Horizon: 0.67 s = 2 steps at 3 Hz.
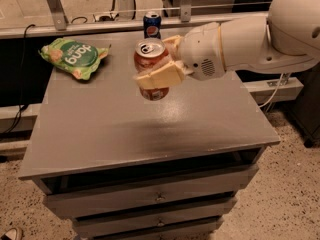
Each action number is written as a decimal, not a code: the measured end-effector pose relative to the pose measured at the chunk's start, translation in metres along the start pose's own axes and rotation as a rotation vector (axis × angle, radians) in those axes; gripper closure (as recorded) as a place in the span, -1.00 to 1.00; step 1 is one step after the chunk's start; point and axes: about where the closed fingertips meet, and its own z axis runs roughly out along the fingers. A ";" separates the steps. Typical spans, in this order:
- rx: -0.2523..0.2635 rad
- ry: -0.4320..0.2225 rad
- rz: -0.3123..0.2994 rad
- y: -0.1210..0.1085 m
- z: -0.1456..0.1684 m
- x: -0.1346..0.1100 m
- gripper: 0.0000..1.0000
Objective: Move coke can near green rice chip bag
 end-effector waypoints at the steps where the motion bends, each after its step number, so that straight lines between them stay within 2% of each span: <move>1: 0.032 -0.023 -0.042 -0.010 0.004 -0.009 1.00; 2: 0.082 -0.035 -0.066 -0.045 0.020 -0.009 1.00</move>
Offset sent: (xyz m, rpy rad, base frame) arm 0.1071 0.0213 -0.0003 0.0285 -0.1514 -0.0923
